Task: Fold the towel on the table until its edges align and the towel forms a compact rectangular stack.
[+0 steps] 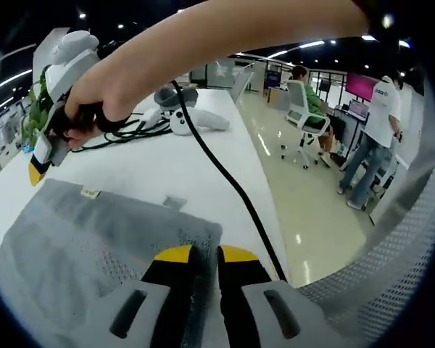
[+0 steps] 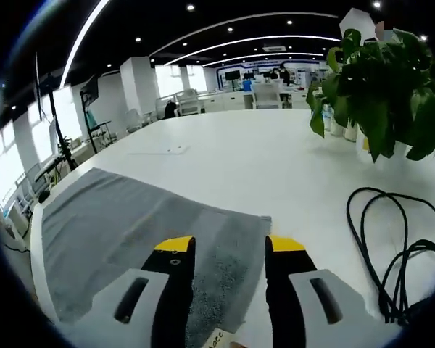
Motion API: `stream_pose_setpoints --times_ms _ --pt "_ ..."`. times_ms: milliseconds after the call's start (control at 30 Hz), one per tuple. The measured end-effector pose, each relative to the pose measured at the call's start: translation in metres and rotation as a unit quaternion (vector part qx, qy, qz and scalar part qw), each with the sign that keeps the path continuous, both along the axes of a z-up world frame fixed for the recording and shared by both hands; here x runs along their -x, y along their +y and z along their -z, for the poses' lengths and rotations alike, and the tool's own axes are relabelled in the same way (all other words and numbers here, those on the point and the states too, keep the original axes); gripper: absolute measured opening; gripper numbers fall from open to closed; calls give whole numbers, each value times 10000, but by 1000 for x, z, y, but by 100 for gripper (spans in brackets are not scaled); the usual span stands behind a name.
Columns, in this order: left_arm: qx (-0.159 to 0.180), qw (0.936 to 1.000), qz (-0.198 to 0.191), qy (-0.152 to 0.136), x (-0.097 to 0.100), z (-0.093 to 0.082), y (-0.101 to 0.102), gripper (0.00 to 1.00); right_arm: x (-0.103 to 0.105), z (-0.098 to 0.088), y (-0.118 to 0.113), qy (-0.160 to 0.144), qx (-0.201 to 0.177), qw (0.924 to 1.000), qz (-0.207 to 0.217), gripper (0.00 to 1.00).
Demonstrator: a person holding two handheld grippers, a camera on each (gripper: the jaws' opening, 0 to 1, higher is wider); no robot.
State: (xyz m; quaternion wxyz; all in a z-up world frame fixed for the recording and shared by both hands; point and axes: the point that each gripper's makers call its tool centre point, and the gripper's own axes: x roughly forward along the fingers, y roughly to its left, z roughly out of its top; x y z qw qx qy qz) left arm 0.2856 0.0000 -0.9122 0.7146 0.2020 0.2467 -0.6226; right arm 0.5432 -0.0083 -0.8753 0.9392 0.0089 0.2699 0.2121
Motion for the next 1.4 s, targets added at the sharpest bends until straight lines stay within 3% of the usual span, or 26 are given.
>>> stream_pose_setpoints --times_ms 233,400,767,833,933,1000,1400 --pt "-79 9993 230 -282 2 0 0 11 -9 12 -7 68 127 9998 171 32" --pt "-68 9992 249 -298 0 0 0 10 -16 18 -12 56 346 9992 212 18" --pt "-40 9995 198 -249 -5 0 0 4 -22 33 -19 183 437 9982 363 16" --pt "-26 9996 200 -202 -5 0 0 4 -22 32 -18 172 455 9982 338 14" --pt "-24 9996 200 -194 -5 0 0 4 -23 31 -17 37 792 9967 171 5" --pt "-11 9997 179 -181 -5 0 0 4 -24 31 -15 43 739 9971 181 1" --pt "76 10000 52 -18 -5 0 0 3 -23 24 -18 112 234 9986 469 0"
